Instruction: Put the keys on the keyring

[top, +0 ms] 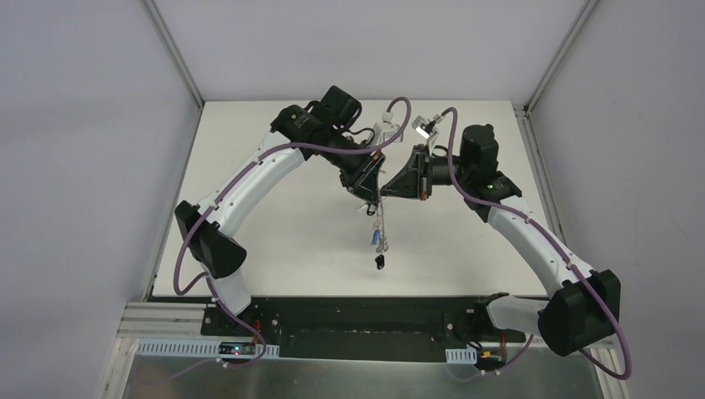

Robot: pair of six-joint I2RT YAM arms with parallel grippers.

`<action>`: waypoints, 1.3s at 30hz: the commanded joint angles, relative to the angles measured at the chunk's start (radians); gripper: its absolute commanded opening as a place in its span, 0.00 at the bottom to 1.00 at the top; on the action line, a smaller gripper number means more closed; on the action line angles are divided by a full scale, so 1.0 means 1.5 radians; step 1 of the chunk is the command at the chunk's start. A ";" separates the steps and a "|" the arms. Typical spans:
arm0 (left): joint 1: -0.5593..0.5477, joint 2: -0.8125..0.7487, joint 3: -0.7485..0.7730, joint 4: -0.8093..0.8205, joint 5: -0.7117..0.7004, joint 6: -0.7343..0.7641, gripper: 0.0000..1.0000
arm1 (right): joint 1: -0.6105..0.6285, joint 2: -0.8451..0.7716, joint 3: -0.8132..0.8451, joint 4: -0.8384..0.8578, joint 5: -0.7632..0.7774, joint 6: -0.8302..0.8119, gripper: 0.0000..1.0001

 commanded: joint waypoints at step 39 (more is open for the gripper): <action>0.023 -0.100 -0.096 0.157 0.046 0.095 0.21 | -0.023 -0.018 0.007 0.084 -0.038 0.041 0.00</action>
